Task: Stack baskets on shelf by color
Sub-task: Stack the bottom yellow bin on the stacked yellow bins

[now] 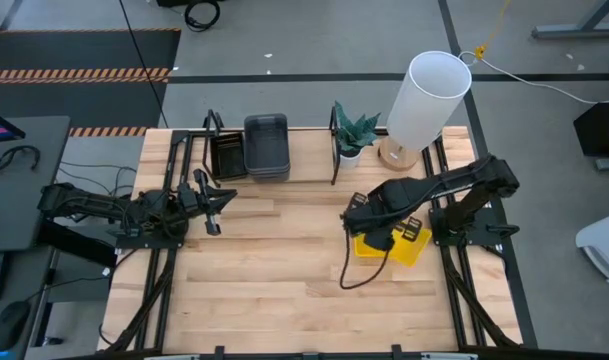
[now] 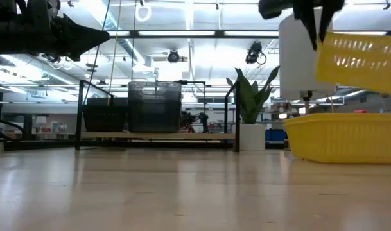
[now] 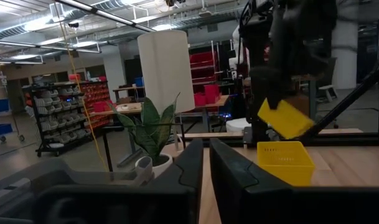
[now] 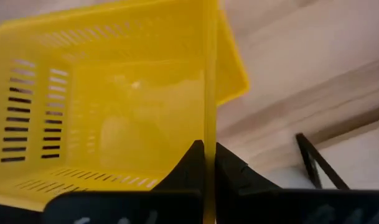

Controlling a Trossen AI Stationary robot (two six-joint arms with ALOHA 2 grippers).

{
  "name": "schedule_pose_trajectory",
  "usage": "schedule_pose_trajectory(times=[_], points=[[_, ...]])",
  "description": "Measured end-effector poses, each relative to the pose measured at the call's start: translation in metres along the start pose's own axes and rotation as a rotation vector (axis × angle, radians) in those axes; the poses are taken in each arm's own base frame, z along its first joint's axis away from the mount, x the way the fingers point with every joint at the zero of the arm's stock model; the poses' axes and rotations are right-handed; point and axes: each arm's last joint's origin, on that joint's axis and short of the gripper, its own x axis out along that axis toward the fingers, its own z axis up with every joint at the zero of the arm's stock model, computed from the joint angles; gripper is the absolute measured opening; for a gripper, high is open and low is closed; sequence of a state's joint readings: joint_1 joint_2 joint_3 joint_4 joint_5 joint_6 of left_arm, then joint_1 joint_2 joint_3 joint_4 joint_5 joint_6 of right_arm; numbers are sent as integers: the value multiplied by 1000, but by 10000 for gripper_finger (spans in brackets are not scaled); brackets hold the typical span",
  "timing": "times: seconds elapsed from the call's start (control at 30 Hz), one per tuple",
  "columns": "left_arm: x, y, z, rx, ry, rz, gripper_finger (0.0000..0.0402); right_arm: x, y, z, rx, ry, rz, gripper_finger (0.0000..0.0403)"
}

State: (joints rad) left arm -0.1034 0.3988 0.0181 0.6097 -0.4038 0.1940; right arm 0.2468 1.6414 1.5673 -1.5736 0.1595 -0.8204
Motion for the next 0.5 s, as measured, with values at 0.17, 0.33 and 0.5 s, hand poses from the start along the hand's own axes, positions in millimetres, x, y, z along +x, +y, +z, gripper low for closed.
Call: schedule_pose_trajectory(times=[0.17, 0.33, 0.5], points=[[0, 0, 0, 0, 0, 0, 29, 22, -3, 6, -123, 126, -29, 9], [0, 0, 0, 1, 1, 0, 30, 28, -6, 16, -218, 144, -101, 9], [0, 0, 0, 1, 3, -1, 38, 28, -8, 28, -256, 71, -165, 9]])
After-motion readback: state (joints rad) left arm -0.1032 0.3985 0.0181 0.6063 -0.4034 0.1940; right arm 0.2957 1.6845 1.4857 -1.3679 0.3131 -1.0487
